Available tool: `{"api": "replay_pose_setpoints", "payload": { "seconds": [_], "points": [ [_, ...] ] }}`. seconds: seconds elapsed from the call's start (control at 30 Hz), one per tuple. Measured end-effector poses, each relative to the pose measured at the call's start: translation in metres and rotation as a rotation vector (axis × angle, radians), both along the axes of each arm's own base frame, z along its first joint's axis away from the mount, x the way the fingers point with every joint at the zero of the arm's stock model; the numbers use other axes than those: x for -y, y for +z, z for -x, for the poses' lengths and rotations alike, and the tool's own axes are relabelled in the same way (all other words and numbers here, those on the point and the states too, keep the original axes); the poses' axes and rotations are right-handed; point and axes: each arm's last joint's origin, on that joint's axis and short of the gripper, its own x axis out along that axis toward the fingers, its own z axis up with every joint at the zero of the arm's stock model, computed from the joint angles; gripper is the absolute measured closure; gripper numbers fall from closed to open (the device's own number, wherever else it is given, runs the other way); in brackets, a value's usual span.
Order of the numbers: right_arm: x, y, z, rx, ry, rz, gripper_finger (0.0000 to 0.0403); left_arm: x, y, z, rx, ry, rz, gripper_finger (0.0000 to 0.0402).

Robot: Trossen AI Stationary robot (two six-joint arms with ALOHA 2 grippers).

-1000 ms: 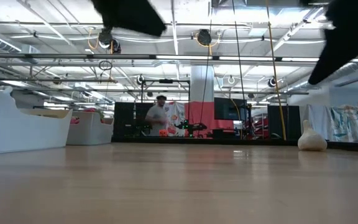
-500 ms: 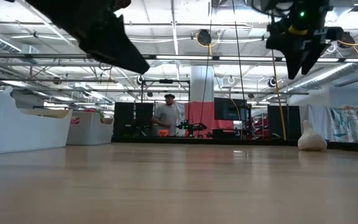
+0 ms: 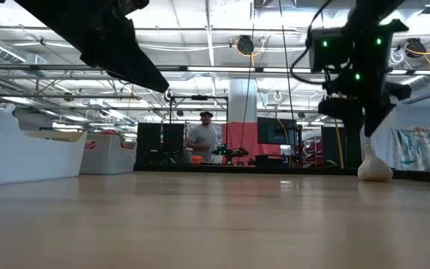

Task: Sort produce into baskets
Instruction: Put the garlic into the transparent bin

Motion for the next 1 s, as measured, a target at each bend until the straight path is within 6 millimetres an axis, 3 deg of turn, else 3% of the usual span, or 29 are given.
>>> {"api": "replay_pose_setpoints", "payload": {
  "seconds": [0.4, 0.53, 0.77, 1.0],
  "points": [
    [0.000, -0.023, 0.009, -0.012, -0.006, 0.003, 0.0211, 0.000, 0.000, 0.000, -0.009, -0.017, 0.008, 0.0242],
    [0.000, -0.023, 0.008, -0.004, 0.006, 0.004, 0.0260, 0.000, 0.000, 0.000, -0.007, -0.016, 0.009, 0.0242],
    [0.000, -0.024, 0.006, 0.002, 0.030, -0.018, 0.0385, 0.000, 0.000, 0.000, -0.006, -0.015, 0.013, 0.0242],
    [-0.001, -0.024, 0.002, 0.016, 0.081, 0.007, 0.0399, 0.001, 0.000, 0.000, -0.004, -0.018, 0.015, 0.0242]
  ]
}}
